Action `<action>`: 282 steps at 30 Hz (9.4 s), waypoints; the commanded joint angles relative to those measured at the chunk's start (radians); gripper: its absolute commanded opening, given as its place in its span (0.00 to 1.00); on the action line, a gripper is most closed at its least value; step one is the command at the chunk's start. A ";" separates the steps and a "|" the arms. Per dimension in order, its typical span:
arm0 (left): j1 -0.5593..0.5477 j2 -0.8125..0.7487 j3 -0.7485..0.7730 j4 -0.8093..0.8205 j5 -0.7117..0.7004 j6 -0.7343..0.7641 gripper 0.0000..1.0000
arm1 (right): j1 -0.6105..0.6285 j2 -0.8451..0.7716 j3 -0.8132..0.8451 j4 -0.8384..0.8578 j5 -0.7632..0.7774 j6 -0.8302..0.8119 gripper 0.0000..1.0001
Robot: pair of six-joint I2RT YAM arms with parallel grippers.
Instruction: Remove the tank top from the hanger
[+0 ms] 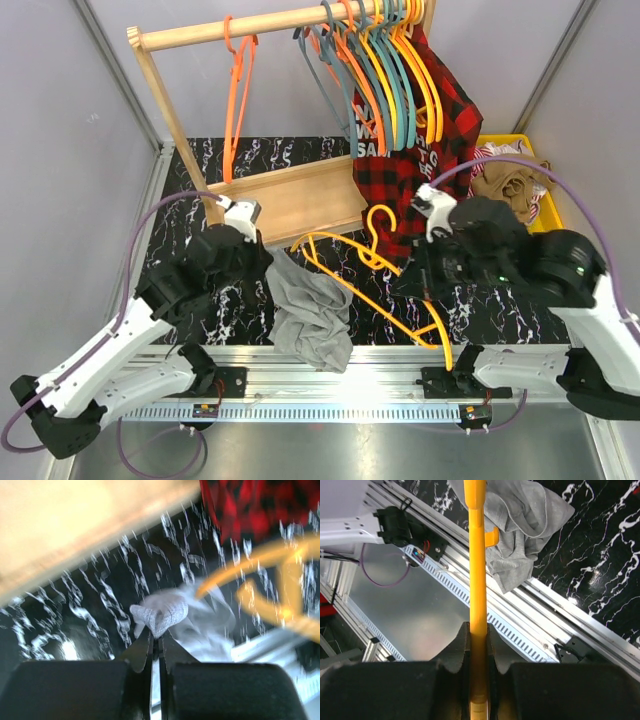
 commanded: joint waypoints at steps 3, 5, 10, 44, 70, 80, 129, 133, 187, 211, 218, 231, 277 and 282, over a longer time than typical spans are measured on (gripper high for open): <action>0.002 -0.043 -0.054 -0.001 0.242 0.014 0.06 | 0.011 -0.074 0.035 -0.086 0.008 0.002 0.00; 0.002 -0.071 -0.045 -0.010 0.267 -0.009 0.55 | 0.010 -0.075 0.030 -0.091 0.004 0.002 0.00; 0.002 -0.235 0.068 -0.122 0.229 -0.024 0.99 | 0.010 -0.085 0.053 -0.152 0.025 -0.007 0.00; 0.002 -0.390 0.094 -0.040 1.186 -0.248 0.99 | 0.010 -0.070 0.023 0.104 -0.608 -0.220 0.00; 0.002 -0.342 0.076 -0.013 1.226 -0.199 0.00 | 0.010 -0.061 -0.026 0.190 -0.566 -0.168 0.00; 0.002 -0.355 0.194 -0.382 0.917 -0.050 0.00 | 0.011 -0.127 -0.006 0.061 0.015 -0.079 1.00; 0.002 -0.019 0.659 -0.691 -0.502 0.010 0.00 | 0.010 -0.263 -0.060 0.052 0.327 0.082 1.00; 0.001 0.049 0.796 -0.639 -0.529 0.137 0.00 | 0.010 -0.272 -0.100 0.064 0.315 0.087 1.00; 0.401 0.227 0.736 -0.217 0.030 0.194 0.99 | 0.010 -0.318 -0.422 0.248 0.091 0.091 1.00; 0.401 -0.399 0.200 -0.234 0.138 0.037 0.99 | 0.212 0.776 -0.396 0.673 0.205 0.199 1.00; 0.401 -0.447 0.165 -0.249 0.132 0.045 0.99 | 0.260 0.900 -0.365 0.526 0.296 0.258 1.00; 0.401 -0.500 0.145 -0.269 0.191 0.036 0.99 | 0.067 0.618 -0.672 0.585 0.339 0.312 0.00; 0.401 -0.316 -0.062 -0.139 0.621 0.068 0.99 | -1.357 1.224 0.546 0.399 0.117 0.093 0.10; 0.401 -0.298 -0.074 -0.091 0.604 0.042 0.99 | -1.354 1.277 0.538 0.375 0.039 0.016 0.54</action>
